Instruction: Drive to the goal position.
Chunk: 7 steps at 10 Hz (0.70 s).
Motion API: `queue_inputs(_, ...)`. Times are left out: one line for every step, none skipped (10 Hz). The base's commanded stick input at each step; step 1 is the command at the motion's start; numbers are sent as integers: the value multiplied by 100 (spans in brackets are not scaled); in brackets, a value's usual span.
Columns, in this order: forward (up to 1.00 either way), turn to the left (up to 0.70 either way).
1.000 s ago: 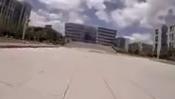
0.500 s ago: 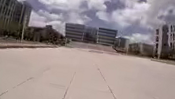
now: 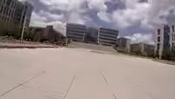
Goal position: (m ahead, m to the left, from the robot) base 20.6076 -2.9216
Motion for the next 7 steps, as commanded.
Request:
queue_inputs(70, 0)
queue_inputs(70, 0)
queue_inputs(70, 0)
queue_inputs(70, 0)
queue_inputs(70, 0)
queue_inputs(70, 0)
queue_inputs(70, 0)
